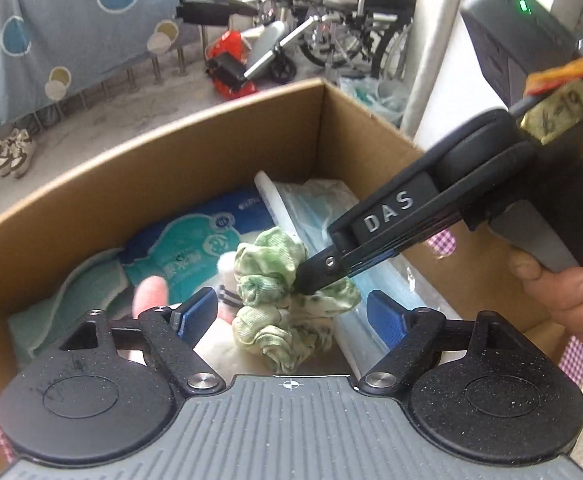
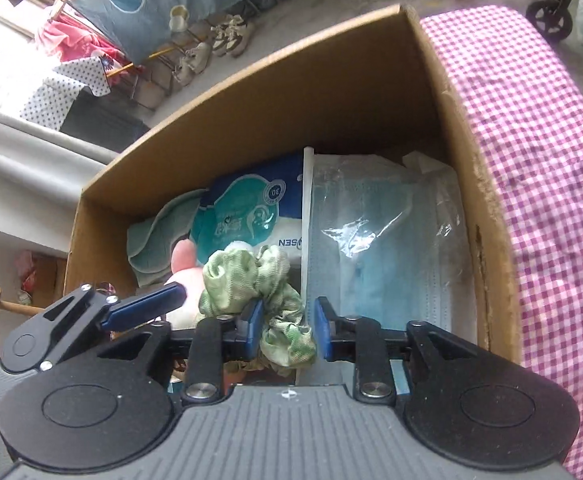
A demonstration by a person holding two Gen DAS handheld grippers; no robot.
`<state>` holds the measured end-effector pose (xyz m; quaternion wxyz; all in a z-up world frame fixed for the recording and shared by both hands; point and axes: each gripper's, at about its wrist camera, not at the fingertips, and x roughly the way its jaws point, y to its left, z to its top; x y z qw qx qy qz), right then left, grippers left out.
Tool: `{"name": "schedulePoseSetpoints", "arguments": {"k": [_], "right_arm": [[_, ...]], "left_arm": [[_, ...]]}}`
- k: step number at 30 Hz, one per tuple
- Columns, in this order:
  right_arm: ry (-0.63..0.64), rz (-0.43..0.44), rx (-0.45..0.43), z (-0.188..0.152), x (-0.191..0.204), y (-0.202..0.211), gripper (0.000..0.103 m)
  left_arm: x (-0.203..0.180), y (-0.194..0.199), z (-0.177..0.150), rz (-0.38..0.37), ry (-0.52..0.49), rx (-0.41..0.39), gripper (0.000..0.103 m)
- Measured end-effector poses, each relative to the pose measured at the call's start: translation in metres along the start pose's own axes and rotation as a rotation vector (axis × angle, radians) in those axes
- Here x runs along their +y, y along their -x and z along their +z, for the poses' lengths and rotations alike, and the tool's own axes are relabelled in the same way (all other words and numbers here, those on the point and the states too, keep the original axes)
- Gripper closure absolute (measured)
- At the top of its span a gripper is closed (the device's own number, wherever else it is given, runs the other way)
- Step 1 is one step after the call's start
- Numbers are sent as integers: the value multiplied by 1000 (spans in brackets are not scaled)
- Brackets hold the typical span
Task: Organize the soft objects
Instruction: 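Lower the scrunchie into the box and open the right gripper, then withdraw the right gripper and move it to the tan round sponge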
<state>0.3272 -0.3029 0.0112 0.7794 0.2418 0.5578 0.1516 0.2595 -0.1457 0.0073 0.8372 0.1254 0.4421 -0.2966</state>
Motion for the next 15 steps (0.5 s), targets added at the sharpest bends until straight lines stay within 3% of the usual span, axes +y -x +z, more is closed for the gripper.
{"name": "schedulePoseSetpoints", "arguments": {"k": [3,7,15], "right_arm": [[-2,4,-51,-7,1,19,53],[-7,34,-125,-26,4,57,53],[26,180,-301,-102,20,152,45]], "left_arm": [[2,19,-3,7,15,-37,20],[7,55,-10,-9,56,-98,17],[4,137,-40,-45,88,-243,9]]}}
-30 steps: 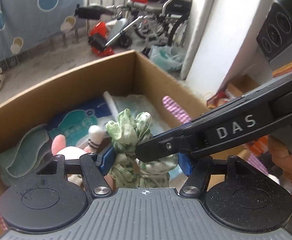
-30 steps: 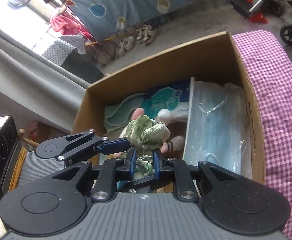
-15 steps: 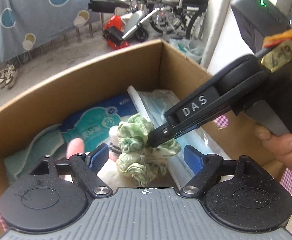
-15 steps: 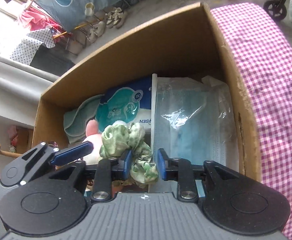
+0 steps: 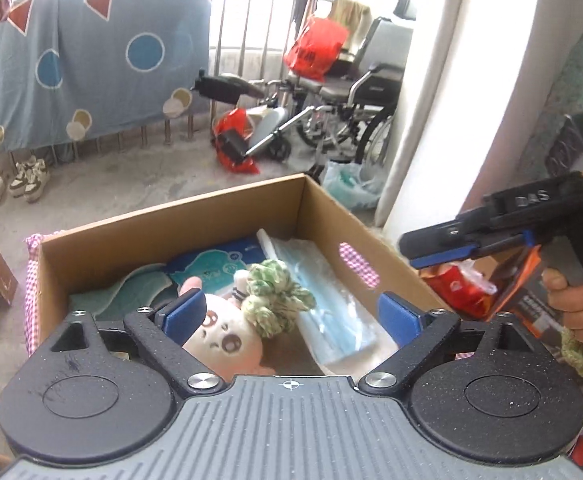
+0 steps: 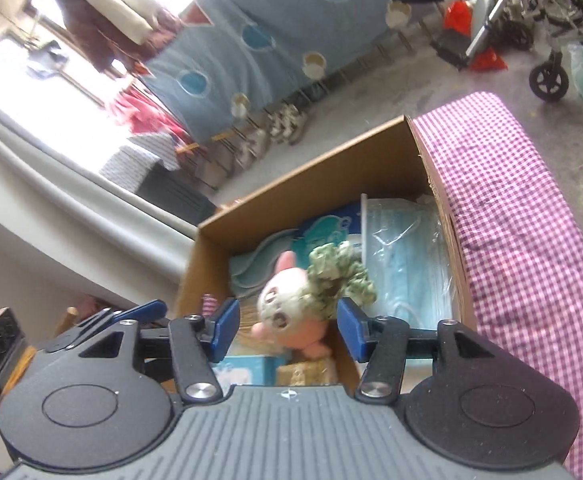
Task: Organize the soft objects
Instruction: 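Withdraw the right gripper and move it to the tan round sponge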
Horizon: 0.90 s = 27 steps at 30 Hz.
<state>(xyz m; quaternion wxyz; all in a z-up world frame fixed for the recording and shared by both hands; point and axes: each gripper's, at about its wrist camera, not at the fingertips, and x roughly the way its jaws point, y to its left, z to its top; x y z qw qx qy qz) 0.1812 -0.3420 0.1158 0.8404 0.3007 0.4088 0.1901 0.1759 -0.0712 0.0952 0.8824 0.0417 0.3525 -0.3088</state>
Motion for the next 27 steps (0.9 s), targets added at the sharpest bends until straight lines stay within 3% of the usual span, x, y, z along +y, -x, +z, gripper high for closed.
{"name": "schedulePoseSetpoints", "arguments": {"k": [4,8,13,15,17,21,27], "right_arm": [[35,28,-61,-46,9,38,43],[20,-2,-85,-96,-1,49,42],[-113,-65,-94,-149,-43,34,42],[-155,-112,-85,-167,-58,23,45],[-170,-153,-76,-176,-67,14,48],[-159,-194,-63,-184,-76,0,52],[-80,-183,-68,-172,-70,-12,54]], "left_arm": [[-10,30,-17,-41,-3,-22,6],[-23,41,-40,-103,-6,-3,6],[-48,14,-79,-145,-30,92,8],[-57,-4,-97,-178,-41,141,16],[-66,-24,-110,-199,-32,206,18],[-81,-57,-128,-242,-41,259,27],[-101,-79,-141,-128,-167,273,27]]}}
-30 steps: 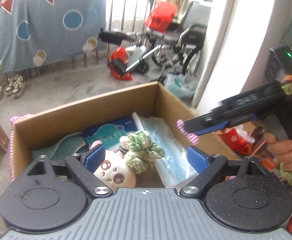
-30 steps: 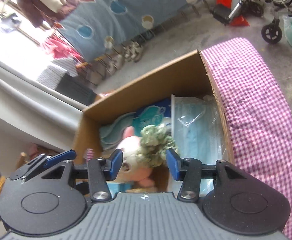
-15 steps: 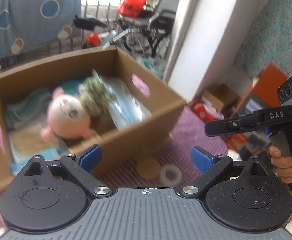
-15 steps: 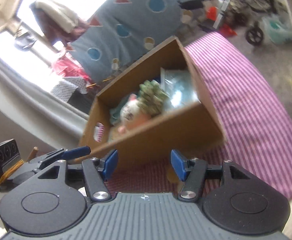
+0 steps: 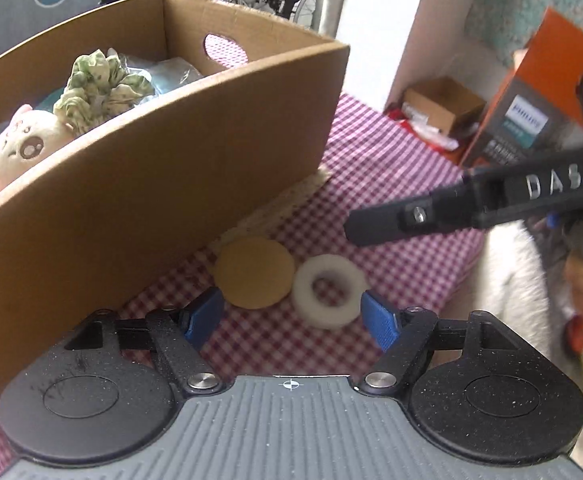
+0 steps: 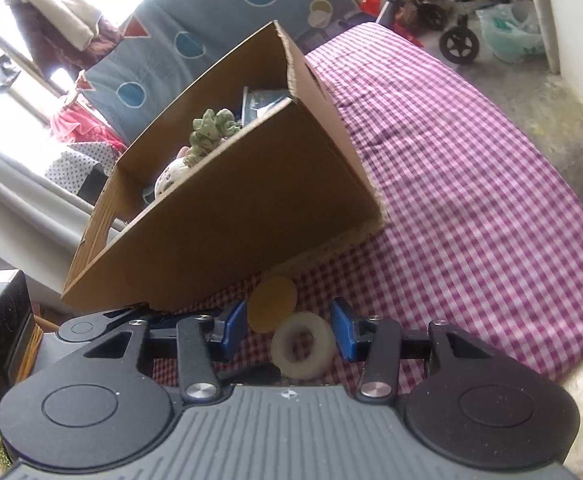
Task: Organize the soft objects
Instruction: 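Withdraw the right gripper and move it to the tan round sponge, then close the right gripper on the edge of the tan sponge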
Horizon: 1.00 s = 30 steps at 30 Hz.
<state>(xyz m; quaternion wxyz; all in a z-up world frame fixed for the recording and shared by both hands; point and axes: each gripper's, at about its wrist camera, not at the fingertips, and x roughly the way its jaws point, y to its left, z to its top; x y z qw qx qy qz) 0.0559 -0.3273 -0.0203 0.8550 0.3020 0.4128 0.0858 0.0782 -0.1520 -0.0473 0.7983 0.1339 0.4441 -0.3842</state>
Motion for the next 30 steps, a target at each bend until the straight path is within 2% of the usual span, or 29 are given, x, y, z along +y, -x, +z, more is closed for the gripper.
{"name": "schedulePoseSetpoints", "arguments": {"k": [2,3,4,8,14,18,21,25,30], "right_arm": [[26,2,12,7,3,-9,57],[38,3,20,9,5,-15,59],[49,0,31,12,6,-22,61],[92,-30,82,17,12,-45,66],[156,-69,150,17,23,-67,68],[142,-15,180,17,28,-74,69],[127,13,164,18,29,-73,69],[74,113,139,22,26,-65,69],[56,82,138,21,23,-70,69]], "left_arm": [[0,-3,0,24,-14,6,32],[2,-4,0,29,-14,6,41],[3,-4,0,38,-11,3,45],[10,-6,-3,85,9,-15,53],[21,-14,-5,61,30,-5,53],[28,-15,-2,37,44,-7,50],[34,-16,-3,25,63,-10,52],[37,-20,0,39,72,-5,59],[40,-18,-4,36,87,-34,61]]}}
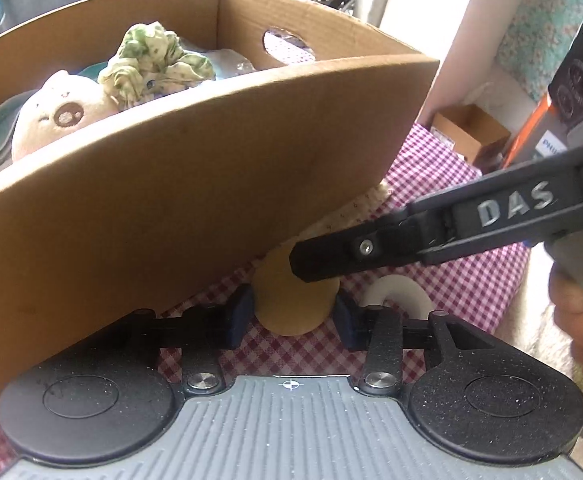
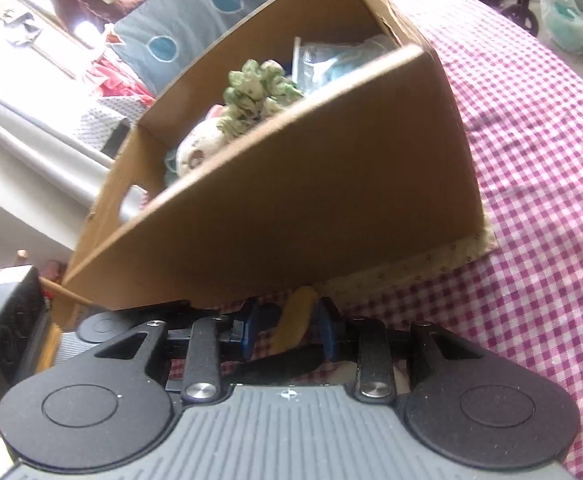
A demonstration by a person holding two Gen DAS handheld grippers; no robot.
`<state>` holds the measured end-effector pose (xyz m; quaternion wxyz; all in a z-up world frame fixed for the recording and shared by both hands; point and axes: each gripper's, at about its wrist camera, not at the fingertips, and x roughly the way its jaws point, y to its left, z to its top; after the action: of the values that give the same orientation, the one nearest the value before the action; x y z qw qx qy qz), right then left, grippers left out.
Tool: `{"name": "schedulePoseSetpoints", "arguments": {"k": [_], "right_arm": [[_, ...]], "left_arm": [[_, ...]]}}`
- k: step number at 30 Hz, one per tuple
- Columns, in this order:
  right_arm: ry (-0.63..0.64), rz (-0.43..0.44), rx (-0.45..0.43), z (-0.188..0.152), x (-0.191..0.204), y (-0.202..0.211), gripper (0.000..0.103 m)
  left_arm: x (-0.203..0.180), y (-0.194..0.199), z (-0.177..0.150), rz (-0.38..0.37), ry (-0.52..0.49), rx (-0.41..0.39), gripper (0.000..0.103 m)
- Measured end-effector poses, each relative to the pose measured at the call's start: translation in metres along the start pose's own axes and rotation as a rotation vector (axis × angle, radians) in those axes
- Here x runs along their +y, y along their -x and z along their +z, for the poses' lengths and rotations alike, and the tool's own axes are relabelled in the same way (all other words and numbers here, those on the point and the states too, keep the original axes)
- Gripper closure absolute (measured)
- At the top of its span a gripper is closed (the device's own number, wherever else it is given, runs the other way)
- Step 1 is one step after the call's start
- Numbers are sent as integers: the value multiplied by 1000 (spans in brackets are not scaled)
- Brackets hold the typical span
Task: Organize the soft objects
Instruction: 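Close the right gripper on the edge of the tan sponge, then lift the sponge and carry it over the cardboard box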
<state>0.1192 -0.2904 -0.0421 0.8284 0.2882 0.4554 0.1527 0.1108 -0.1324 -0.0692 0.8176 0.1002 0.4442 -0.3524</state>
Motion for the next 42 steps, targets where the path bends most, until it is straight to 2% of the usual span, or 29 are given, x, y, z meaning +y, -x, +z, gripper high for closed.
{"name": "schedulePoseSetpoints", "arguments": {"k": [6,7,9,12,22,30,36,42], "right_arm": [[-40,-10,13,3,3,-14,71],[-43,-14,13,2,4,-16,74],[-51,-15,13,0,8,-18,87],[-36,-21,-4,-3,12,-16,95],[28,28,-87,-21,37,25,96],[155,116,-206,-26,77,64,96],[233,187,-278,-8,105,75,96],[278,209,-289,27,119,77,96]], "left_arm": [[17,3,-1,-58,68,-17,61],[19,3,-2,-66,75,-20,61],[21,3,-2,-76,82,-25,61],[21,3,-2,-78,84,-21,61],[6,37,-1,-74,53,-69,62],[-16,96,-1,10,-17,-177,61],[-14,132,11,68,-24,-263,61],[-4,148,35,106,-27,-320,61]]}}
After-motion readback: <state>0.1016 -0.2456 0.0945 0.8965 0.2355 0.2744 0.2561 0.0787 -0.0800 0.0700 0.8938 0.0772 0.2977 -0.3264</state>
